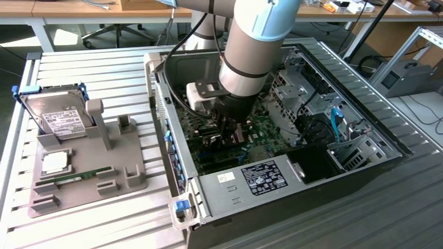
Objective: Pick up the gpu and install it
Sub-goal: 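Insert the gpu into the slot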
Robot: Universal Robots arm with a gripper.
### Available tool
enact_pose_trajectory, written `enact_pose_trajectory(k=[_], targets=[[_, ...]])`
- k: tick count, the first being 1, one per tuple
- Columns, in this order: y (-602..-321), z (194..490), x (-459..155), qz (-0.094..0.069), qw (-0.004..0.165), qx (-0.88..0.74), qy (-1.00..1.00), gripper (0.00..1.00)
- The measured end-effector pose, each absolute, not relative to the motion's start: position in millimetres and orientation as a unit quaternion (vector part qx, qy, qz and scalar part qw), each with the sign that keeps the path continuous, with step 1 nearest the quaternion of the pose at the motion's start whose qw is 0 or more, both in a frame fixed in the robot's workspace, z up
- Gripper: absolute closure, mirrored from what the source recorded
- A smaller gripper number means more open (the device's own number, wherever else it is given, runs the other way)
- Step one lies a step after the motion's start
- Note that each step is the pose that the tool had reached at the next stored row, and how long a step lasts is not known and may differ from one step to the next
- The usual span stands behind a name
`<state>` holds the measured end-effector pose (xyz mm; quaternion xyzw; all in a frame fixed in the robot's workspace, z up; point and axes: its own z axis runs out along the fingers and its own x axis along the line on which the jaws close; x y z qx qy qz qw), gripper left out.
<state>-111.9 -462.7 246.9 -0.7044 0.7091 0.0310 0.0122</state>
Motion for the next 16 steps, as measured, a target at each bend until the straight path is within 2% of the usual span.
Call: enact_pose_trajectory(k=[14,15,16], targets=[[-463.1,245.9,-112.2,0.034,0.014,-0.704,0.709,0.72],[-463.2,246.1,-112.1,0.034,0.014,-0.704,0.709,0.67],[-463.2,246.1,-112.1,0.034,0.014,-0.704,0.709,0.67]])
